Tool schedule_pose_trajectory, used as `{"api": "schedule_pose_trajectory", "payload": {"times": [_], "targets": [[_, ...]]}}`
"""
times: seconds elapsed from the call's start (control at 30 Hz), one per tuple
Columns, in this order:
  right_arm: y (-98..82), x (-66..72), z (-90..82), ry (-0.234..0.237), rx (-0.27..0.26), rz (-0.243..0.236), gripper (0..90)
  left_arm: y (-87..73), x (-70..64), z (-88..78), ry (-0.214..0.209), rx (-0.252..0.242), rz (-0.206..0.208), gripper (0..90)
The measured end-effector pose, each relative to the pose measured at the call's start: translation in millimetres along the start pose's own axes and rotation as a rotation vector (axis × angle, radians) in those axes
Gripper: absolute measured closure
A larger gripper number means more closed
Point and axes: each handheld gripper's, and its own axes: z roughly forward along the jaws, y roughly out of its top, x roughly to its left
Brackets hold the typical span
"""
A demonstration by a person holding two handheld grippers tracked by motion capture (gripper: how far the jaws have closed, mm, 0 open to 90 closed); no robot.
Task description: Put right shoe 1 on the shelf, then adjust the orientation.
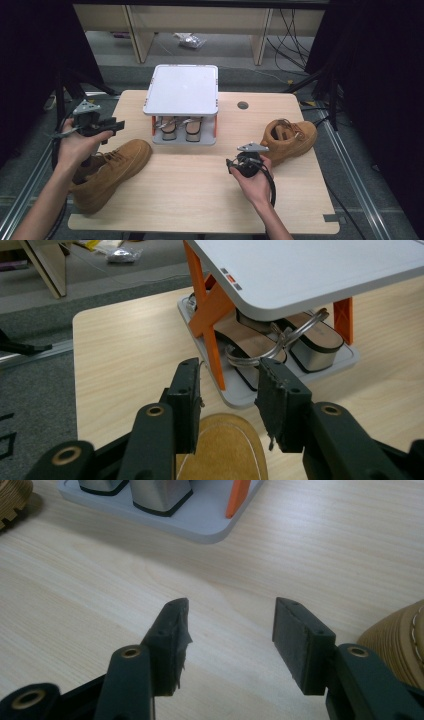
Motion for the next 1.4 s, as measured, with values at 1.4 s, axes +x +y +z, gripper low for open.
{"api": "schedule_pose_trajectory", "payload": {"times": [1.4], "targets": [[-15.3, -3.3, -8.8, 0.006, -0.01, 0.03, 46.8, -68.9, 25.7, -65.0, 0.036, 0.008, -0.105, 58.2]]}}
